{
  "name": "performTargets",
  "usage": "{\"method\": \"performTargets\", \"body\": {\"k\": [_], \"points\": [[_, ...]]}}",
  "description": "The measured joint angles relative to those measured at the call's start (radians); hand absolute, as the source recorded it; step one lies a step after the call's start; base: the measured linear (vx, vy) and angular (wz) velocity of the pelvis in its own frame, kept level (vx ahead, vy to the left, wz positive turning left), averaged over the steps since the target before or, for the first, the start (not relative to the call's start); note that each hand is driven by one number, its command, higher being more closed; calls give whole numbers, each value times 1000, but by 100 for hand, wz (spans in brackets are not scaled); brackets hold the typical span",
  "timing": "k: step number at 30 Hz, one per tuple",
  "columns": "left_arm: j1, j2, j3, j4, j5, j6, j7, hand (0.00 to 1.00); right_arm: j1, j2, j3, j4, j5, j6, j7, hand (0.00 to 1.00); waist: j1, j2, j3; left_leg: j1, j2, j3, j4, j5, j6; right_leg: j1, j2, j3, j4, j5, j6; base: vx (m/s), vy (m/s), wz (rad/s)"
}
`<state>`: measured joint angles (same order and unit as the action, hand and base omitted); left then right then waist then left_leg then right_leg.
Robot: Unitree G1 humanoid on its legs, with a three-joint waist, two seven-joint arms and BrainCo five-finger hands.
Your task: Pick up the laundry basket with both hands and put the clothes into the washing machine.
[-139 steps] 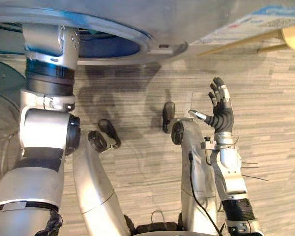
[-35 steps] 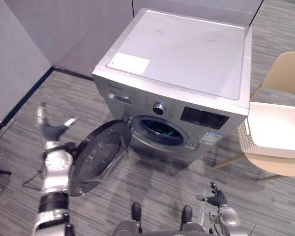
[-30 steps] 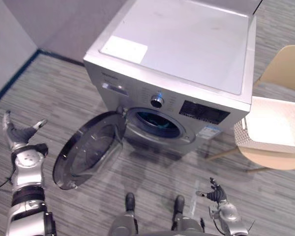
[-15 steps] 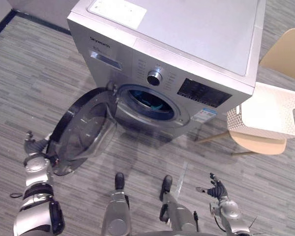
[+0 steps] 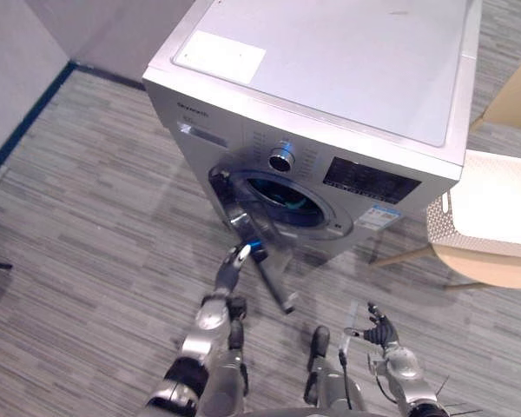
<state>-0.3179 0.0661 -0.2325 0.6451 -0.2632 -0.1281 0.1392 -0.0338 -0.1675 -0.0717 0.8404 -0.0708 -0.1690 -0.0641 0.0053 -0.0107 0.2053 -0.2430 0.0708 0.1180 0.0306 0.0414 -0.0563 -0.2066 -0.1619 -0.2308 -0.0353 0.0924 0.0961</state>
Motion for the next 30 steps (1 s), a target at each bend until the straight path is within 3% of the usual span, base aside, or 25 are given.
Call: {"method": "performTargets", "body": {"k": [4,6,10,16,23,26,30], "points": [[-244,100,62,108,-1,3,45,0,-35,-58,0,-6,24,-2,-1,0,-30,8,6,-33,2,68,-35,18,-1,-93,3,75,-2,31,5,-95,12,-53],[-400,220,127,228,-2,14,88,0,-72,-105,-9,-11,63,-6,-8,0,-62,4,35,-49,1,131,-54,31,5,-151,2,144,-19,69,8,-89,-8,-76],[-498,358,197,315,1,26,102,0,-85,-116,-17,-29,100,-16,-22,0,-78,-6,72,-92,2,190,-53,35,6,-217,7,210,-45,112,13,-52,-12,-49],[-449,286,207,213,34,19,108,0,4,-66,-52,-167,110,-31,-18,0,-44,-18,77,-89,28,189,-36,35,4,-192,19,200,-55,121,8,3,-14,2],[60,70,191,-101,41,-34,82,0,77,-15,-80,-188,109,-40,-35,0,-39,-12,62,15,35,88,-35,24,-11,-26,32,88,-40,45,-9,44,-10,41],[255,24,191,-117,39,-34,57,0,86,13,-46,-185,49,-19,-66,0,-13,10,19,17,30,17,-53,33,-19,8,34,13,-36,23,-8,62,-9,79],[422,6,208,-58,41,-36,33,0,78,12,-28,-99,-6,-18,-66,0,38,74,-25,57,-2,-118,-97,62,-12,156,-2,-202,-11,-52,19,59,44,146]]}}
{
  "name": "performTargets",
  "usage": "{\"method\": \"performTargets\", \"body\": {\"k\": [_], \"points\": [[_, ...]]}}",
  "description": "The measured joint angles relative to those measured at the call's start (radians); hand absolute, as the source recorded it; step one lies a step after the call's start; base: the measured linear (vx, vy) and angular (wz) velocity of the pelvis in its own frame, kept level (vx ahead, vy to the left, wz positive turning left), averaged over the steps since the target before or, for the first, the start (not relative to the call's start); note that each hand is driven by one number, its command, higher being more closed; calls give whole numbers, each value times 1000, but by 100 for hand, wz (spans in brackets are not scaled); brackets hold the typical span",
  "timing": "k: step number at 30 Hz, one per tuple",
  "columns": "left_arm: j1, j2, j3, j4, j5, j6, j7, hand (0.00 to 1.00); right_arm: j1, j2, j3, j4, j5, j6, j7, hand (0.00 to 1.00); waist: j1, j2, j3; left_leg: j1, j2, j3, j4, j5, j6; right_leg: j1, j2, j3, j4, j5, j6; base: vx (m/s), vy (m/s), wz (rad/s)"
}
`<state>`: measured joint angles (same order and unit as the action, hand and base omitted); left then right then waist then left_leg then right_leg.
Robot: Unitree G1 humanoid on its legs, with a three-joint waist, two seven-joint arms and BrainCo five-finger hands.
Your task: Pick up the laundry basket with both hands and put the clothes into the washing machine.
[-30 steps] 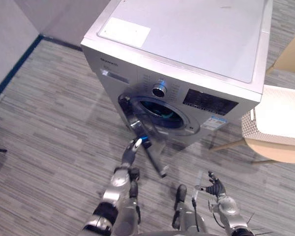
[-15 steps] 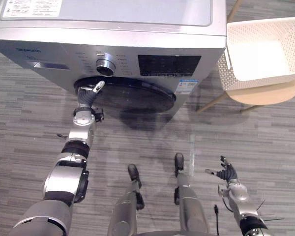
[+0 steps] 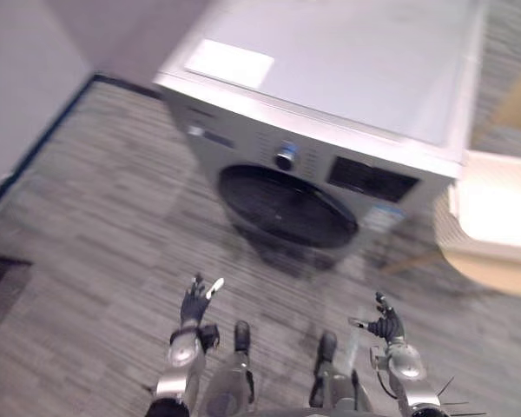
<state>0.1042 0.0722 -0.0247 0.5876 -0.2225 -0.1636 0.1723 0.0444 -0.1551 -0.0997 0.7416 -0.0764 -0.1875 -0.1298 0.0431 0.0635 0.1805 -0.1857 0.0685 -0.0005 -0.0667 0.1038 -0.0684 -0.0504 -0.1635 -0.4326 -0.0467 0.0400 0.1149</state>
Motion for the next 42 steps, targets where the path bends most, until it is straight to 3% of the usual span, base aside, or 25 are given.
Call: {"method": "performTargets", "body": {"k": [4,7,9,13,14,16,17,19,20,21,23,25,26,27,28,29,31,33,34,36,37,40,41,42], "points": [[41,-9,77,91,3,0,-20,0,-22,-12,0,60,-6,3,0,0,0,11,-15,-16,21,207,34,3,26,52,-61,-151,75,-61,40,70,90,124],[88,4,115,161,40,2,-36,0,-58,-2,26,71,-12,18,3,0,17,-23,-20,-37,-18,196,82,-7,60,68,-111,-172,95,-79,60,137,104,50],[99,16,117,181,58,3,-42,0,-78,-3,42,71,-15,20,4,0,30,-40,-17,-50,-42,191,131,-43,72,86,-132,-181,94,-83,67,145,118,27],[142,17,142,188,102,3,-61,0,-115,0,58,73,-30,21,5,0,52,-61,-17,-115,-69,178,381,-234,100,132,-200,-212,174,-148,102,118,99,22],[154,27,152,187,113,3,-63,0,-116,0,72,80,-32,22,7,0,54,-67,-21,-127,-86,166,450,-296,114,128,-249,-219,289,-190,65,156,135,35],[157,34,153,183,117,2,-62,0,-115,-6,102,78,-33,25,14,0,51,-66,-22,-126,-106,135,478,-323,131,56,-317,-169,511,-172,-22,275,187,60],[157,46,153,159,119,2,-61,0,-115,-8,123,68,-33,30,23,0,49,-59,-24,-100,-119,75,487,-334,147,-44,-337,-42,717,-96,-138,327,176,87],[152,64,152,136,118,1,-59,0,-118,11,154,53,-36,29,27,0,44,-80,-16,-83,-122,14,483,-342,159,-131,-274,92,867,-185,-85,381,62,100],[150,70,154,116,117,1,-58,0,-120,24,163,31,-43,28,32,0,36,-89,-7,-49,-126,-36,469,-350,168,-189,-182,157,934,-279,-88,360,-3,108],[154,71,153,115,116,1,-57,0,-119,21,174,11,-45,25,38,0,27,-91,-4,4,-132,-65,442,-350,169,-225,-126,181,928,-318,-89,379,20,101],[147,53,139,108,114,0,-58,0,-103,6,177,-39,-44,6,41,0,20,-87,-1,87,-156,-128,386,-350,171,-310,-48,212,849,-335,-88,439,-21,108],[105,41,120,108,114,-11,-57,0,-92,-16,176,-68,-43,-3,43,0,-17,-73,7,115,-175,-239,378,-354,175,-379,26,278,609,-293,-46,438,-123,167],[92,40,113,109,114,-17,-57,0,-92,-21,175,-68,-43,-2,43,0,-31,-77,8,122,-181,-265,377,-355,173,-391,32,299,537,-264,-36,403,-173,194],[69,36,103,107,114,-22,-57,0,-80,-34,171,-66,-43,0,43,0,-32,-82,21,161,-191,-303,370,-375,141,-392,41,343,392,-176,-39,404,-213,191],[73,30,103,108,115,-24,-57,0,-63,-35,173,-64,-43,0,45,0,-30,-83,18,180,-191,-320,369,-393,120,-385,35,361,377,-66,-53,412,-234,183],[75,29,102,108,115,-23,-56,0,-52,-35,174,-64,-43,0,46,0,-32,-83,17,195,-189,-330,371,-401,106,-368,31,360,390,-14,-67,347,-213,127],[76,4,105,107,116,-29,-44,0,-56,-36,175,-61,-44,2,48,0,-22,-43,19,152,-143,-290,491,-394,53,-339,35,281,426,-68,-102,483,-266,97],[94,-11,112,100,116,-29,-38,0,-60,-22,178,-72,-45,2,48,0,-18,-31,21,77,-87,-160,694,-350,-16,-271,71,246,393,-95,-125,457,-260,35],[120,-21,113,72,116,-29,-39,0,-46,-9,182,-103,-44,0,47,0,-6,-33,23,17,-15,-48,864,-285,-29,-196,105,236,353,-109,-149,393,-192,-14],[116,-21,101,69,116,-29,-42,0,-37,1,176,-121,-42,-1,45,0,3,-44,22,-30,52,51,954,-311,2,-123,119,221,302,-117,-162,372,-159,5],[99,-22,95,55,117,-30,-44,0,-36,1,164,-125,-41,-1,45,0,-4,-54,21,-54,75,100,913,-325,22,-76,113,204,264,-114,-162,309,-108,30],[74,-19,96,16,120,-39,-60,0,-33,-10,123,-118,-41,0,43,0,-5,-53,22,-64,85,142,661,-325,17,-22,99,173,210,-111,-157,238,-21,29],[59,-17,96,-1,124,-41,-64,0,-27,-12,104,-117,-42,0,41,0,-9,-49,19,-56,81,141,462,-288,-15,-5,93,147,195,-110,-148,195,43,39],[52,-18,95,-2,129,-41,-65,0,-25,-17,101,-117,-43,0,41,0,-10,-43,17,-43,81,142,380,-235,-24,1,96,140,194,-111,-139,190,82,37]]}}
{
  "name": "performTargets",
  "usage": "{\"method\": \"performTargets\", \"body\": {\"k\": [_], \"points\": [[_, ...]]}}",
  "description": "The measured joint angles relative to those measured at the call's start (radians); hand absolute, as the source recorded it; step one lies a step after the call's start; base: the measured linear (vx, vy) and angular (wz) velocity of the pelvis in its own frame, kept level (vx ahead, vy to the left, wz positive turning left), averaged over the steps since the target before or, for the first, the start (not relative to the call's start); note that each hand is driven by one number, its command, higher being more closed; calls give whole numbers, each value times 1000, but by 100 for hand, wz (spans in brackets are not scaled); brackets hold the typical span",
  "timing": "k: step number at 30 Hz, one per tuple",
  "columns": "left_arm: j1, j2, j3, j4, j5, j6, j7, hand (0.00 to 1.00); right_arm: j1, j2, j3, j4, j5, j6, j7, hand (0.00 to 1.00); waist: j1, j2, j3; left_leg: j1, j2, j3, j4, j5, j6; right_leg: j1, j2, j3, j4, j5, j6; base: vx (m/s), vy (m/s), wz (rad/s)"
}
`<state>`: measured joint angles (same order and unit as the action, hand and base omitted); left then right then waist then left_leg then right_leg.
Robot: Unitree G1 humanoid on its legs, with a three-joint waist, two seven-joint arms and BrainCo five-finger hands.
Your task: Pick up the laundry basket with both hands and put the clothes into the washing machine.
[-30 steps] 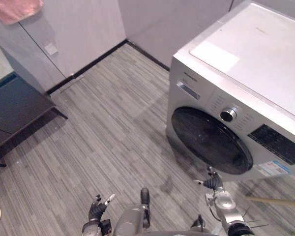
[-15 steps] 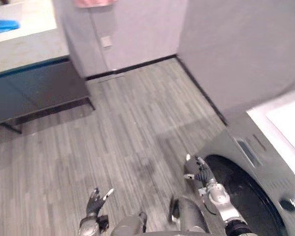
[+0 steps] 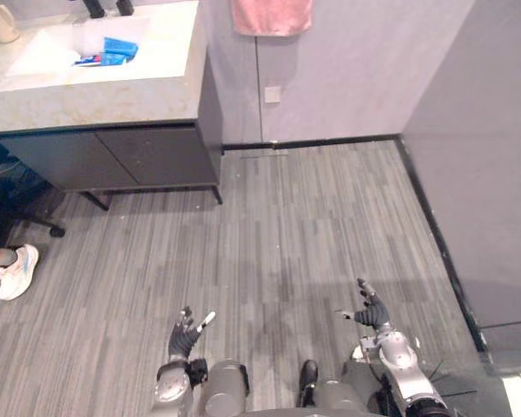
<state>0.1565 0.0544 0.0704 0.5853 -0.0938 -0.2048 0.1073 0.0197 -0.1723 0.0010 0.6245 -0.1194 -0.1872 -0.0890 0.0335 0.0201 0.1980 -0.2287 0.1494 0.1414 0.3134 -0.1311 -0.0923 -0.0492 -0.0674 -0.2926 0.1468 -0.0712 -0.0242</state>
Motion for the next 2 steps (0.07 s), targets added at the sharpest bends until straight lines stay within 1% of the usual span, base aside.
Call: {"method": "performTargets", "body": {"k": [1,2], "points": [[-1,0,0,-1,10,0,0,0,8,-15,-4,0,-1,0,0,0,-2,18,-7,7,9,-5,-85,151,-3,15,15,-5,-11,-8,17,205,145,27],[0,14,-1,4,20,2,0,0,10,-5,-7,16,-10,0,0,0,-8,17,-13,46,5,-7,-145,151,19,42,14,-6,-25,-20,38,172,130,20]]}}
